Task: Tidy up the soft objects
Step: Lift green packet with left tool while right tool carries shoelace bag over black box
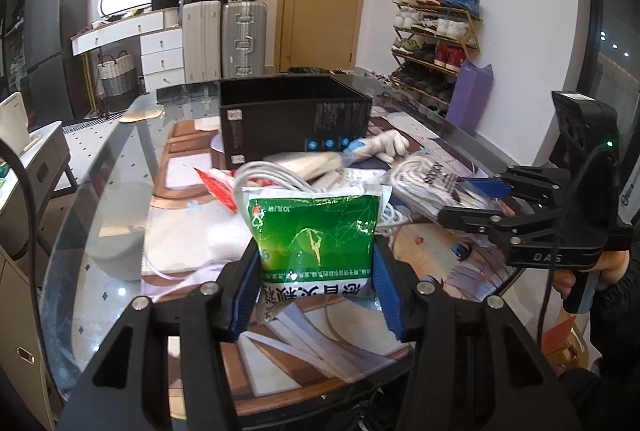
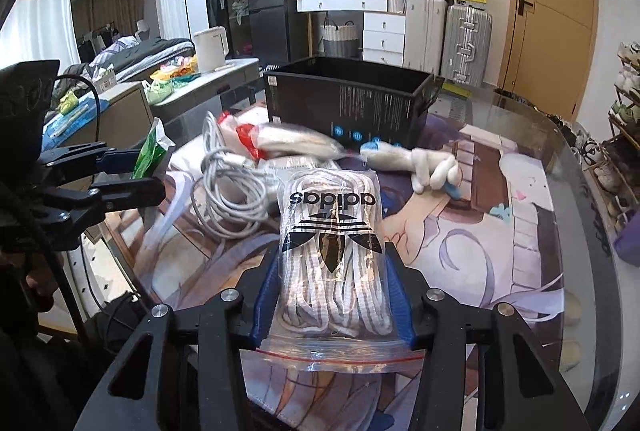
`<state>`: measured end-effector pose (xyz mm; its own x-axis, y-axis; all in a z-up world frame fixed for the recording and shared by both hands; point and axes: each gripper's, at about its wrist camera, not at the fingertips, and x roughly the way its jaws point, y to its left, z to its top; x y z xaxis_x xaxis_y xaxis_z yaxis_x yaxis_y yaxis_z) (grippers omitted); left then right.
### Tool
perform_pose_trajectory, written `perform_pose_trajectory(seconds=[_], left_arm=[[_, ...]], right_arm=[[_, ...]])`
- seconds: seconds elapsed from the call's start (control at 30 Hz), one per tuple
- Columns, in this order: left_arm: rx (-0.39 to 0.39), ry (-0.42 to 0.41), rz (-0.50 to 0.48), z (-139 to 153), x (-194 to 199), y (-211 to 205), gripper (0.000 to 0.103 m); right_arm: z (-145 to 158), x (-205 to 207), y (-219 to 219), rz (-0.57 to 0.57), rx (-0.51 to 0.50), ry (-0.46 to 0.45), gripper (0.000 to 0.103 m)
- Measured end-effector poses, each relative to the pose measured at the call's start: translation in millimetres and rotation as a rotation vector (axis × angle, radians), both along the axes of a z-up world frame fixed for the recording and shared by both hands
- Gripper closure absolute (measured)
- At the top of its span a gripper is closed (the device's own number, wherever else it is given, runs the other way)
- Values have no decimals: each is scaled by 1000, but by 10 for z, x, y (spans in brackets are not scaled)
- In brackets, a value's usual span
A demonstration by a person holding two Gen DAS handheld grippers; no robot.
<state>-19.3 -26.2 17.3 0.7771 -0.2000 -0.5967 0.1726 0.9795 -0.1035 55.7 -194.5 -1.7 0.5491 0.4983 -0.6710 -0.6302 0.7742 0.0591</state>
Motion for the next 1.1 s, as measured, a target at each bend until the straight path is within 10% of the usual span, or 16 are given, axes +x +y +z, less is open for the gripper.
perform_pose_trajectory(seconds=[1.1], left_arm=[[19,-94,99,483,438,287,52]], right_arm=[[717,194,-33,-66,133,-115,55]])
